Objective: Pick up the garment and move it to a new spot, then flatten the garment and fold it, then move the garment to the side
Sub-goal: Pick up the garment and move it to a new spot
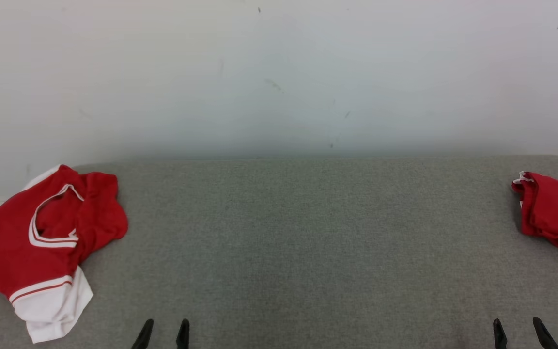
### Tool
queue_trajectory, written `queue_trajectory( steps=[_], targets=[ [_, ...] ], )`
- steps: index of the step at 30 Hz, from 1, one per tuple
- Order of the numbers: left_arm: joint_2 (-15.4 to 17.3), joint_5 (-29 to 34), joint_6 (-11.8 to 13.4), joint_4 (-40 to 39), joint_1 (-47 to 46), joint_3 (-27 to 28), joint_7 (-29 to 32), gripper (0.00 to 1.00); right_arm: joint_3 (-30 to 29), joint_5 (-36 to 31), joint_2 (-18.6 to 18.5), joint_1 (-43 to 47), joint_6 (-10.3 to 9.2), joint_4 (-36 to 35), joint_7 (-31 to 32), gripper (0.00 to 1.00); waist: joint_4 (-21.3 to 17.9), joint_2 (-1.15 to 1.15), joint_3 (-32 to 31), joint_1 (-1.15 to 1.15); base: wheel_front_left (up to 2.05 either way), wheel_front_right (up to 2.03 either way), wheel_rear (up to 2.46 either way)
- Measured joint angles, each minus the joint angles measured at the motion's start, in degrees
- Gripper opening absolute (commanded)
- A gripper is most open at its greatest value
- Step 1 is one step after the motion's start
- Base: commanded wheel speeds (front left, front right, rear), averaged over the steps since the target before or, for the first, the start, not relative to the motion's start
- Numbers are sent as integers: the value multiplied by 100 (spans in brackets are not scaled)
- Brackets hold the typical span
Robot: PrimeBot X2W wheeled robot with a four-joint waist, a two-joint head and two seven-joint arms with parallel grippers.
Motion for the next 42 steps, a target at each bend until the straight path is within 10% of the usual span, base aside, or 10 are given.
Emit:
queue_trajectory(
  steps=[31, 42],
  targets=[
    [69, -14, 0, 34, 184, 86, 0, 100, 533, 230, 5, -35, 0, 149, -5, 100, 1977, 0, -68, 0, 0, 0, 0],
    [1076, -834, 0, 723, -1540, -176, 21, 100, 369, -298, 7, -532, 0, 3, -5, 100, 1889, 0, 681, 1, 0, 0, 0]
  ],
)
